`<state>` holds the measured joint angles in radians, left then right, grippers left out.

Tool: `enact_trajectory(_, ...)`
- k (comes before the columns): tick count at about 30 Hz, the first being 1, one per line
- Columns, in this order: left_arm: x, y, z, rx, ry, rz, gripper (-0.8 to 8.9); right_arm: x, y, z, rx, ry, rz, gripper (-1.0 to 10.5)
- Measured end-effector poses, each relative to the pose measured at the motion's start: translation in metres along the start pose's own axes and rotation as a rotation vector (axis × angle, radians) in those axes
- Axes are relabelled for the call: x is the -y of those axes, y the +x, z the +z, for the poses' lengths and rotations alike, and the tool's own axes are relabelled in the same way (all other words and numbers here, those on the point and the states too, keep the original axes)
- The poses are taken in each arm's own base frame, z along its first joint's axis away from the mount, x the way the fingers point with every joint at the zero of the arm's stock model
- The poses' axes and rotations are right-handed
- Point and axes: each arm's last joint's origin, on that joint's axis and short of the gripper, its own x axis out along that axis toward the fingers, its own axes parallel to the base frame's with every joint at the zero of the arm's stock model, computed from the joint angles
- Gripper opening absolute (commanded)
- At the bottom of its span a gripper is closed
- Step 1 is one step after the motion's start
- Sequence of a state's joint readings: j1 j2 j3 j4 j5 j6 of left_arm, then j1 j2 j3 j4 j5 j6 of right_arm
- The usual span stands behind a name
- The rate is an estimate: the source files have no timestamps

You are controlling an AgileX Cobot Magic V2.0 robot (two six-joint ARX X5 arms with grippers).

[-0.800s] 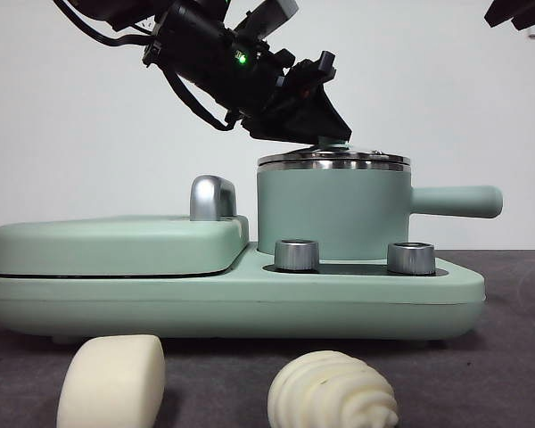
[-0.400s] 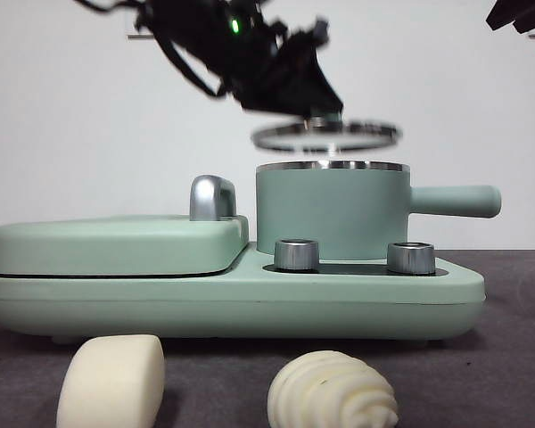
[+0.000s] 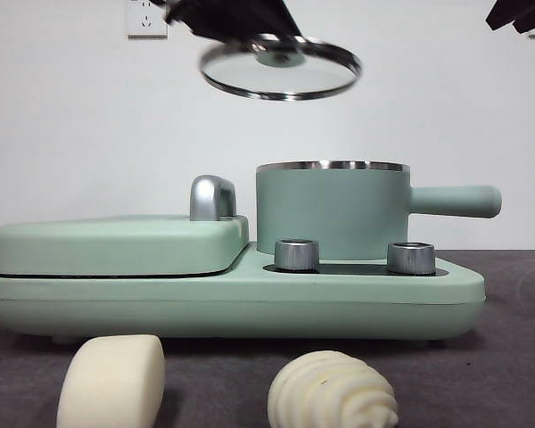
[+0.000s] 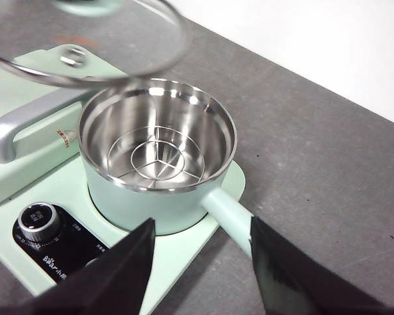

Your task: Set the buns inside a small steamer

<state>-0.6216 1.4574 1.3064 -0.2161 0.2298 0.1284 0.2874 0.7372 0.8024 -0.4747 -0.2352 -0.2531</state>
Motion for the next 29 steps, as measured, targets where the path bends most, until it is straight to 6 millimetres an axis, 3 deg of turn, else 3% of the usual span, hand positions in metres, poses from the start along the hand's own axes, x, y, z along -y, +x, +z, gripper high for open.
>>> enact_trajectory(6, -0.004, -0.052, 0.003, -0.087, -0.075, 0.074, 0.13, -0.008, 0.001, 0.002, 0.024, -0.014, 0.110, 2.3)
enact_trajectory(12, -0.013, -0.076, -0.011, -0.174, -0.118, 0.181, 0.13, -0.025, 0.008, 0.005, 0.023, -0.055, 0.227, 2.4)
enact_trajectory(17, -0.016, -0.099, -0.024, -0.174, -0.140, 0.227, 0.13, -0.047, 0.026, 0.006, -0.014, -0.110, 0.364, 2.8)
enact_trajectory(26, -0.022, -0.113, -0.028, -0.165, -0.159, 0.274, 0.13, -0.102, 0.069, -0.003, -0.125, -0.235, 0.597, 2.8)
enact_trajectory(29, -0.023, -0.113, -0.029, -0.164, -0.170, 0.281, 0.13, -0.118, 0.084, -0.009, -0.162, -0.260, 0.645, 3.3)
